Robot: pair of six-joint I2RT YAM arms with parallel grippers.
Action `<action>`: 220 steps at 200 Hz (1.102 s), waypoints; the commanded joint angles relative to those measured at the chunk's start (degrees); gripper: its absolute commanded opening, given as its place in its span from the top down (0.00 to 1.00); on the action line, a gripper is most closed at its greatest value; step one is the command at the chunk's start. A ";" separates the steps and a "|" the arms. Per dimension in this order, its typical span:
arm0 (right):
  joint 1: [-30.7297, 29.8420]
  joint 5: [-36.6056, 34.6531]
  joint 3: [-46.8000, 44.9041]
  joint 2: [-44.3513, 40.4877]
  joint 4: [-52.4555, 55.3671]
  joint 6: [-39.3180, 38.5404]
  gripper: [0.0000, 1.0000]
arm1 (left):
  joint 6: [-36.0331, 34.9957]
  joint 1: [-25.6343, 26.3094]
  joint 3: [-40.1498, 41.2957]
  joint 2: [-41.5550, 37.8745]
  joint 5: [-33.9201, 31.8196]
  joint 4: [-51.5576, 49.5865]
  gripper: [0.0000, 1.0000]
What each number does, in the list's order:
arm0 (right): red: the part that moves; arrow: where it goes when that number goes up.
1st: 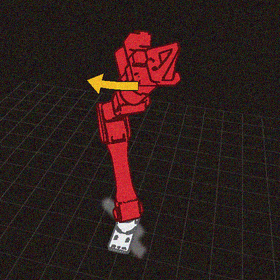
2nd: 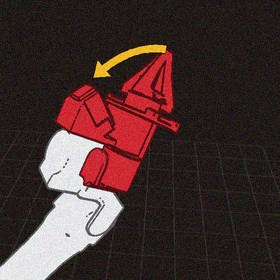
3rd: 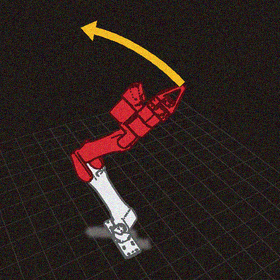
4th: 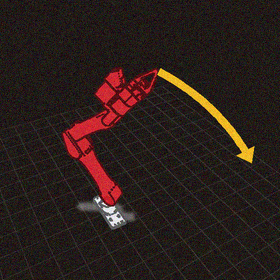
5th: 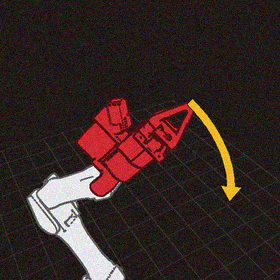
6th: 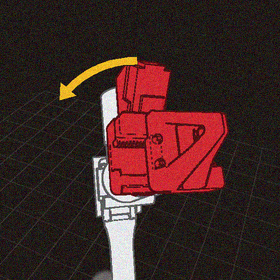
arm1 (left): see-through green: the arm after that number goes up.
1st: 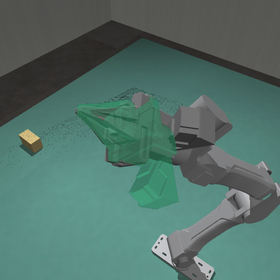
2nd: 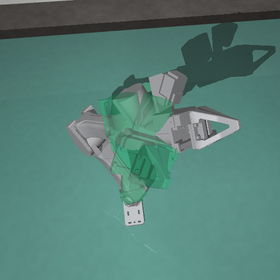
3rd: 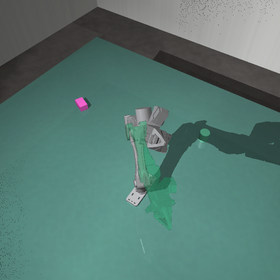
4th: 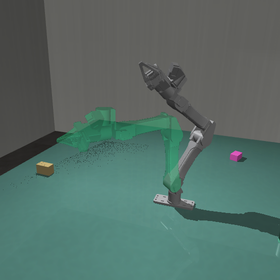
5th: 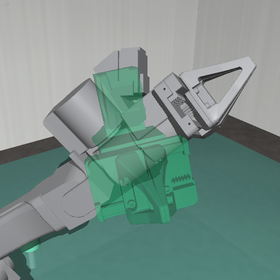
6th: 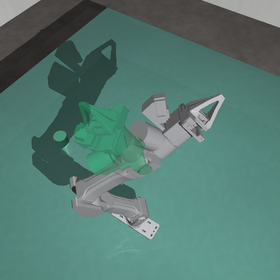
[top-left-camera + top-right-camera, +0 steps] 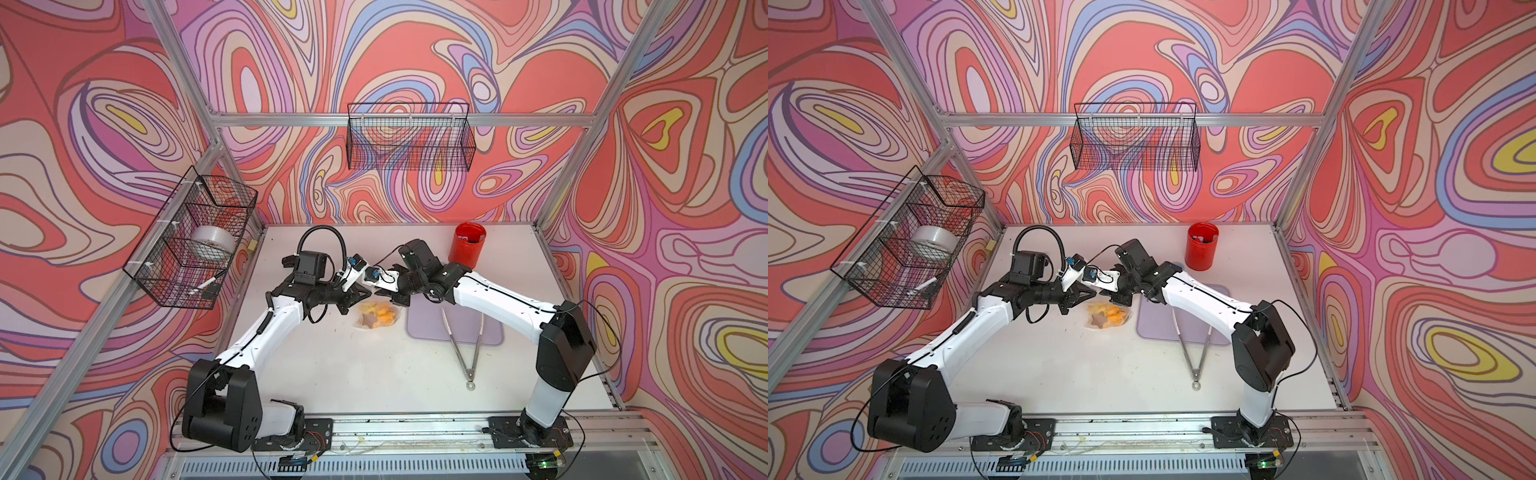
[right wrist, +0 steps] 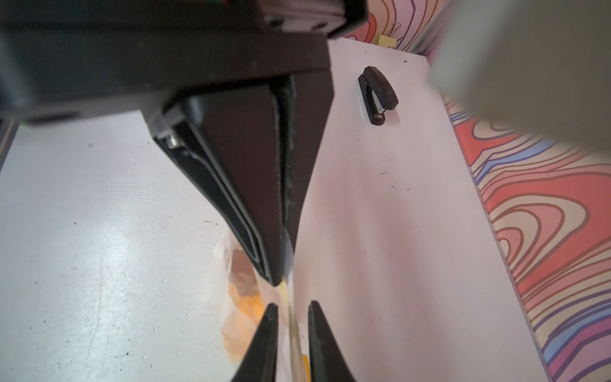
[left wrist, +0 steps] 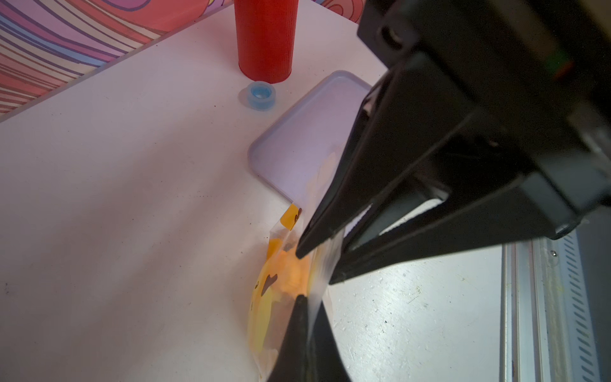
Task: Put the cookies into a resealable bag to prevent moisture
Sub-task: Close the ziploc bag at the center of the board.
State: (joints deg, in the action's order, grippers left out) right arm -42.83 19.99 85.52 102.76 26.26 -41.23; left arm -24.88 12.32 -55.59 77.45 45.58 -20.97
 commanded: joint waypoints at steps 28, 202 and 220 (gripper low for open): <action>0.35 -3.49 1.77 2.46 2.49 0.36 1.00 | -2.04 0.32 -0.97 -2.33 -1.47 -1.95 0.97; 0.55 -1.15 1.73 2.31 0.70 2.07 1.00 | -7.77 -1.10 1.30 -4.52 -6.70 -10.11 1.00; 0.52 -0.25 1.54 2.36 0.44 2.13 1.00 | -7.56 -1.36 1.02 -3.98 -5.42 -9.63 1.00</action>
State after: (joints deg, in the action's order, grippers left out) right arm -42.44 19.20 86.67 104.38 29.02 -40.95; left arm -29.65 10.76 -55.44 73.52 38.15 -27.68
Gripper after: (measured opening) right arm 0.039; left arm 0.049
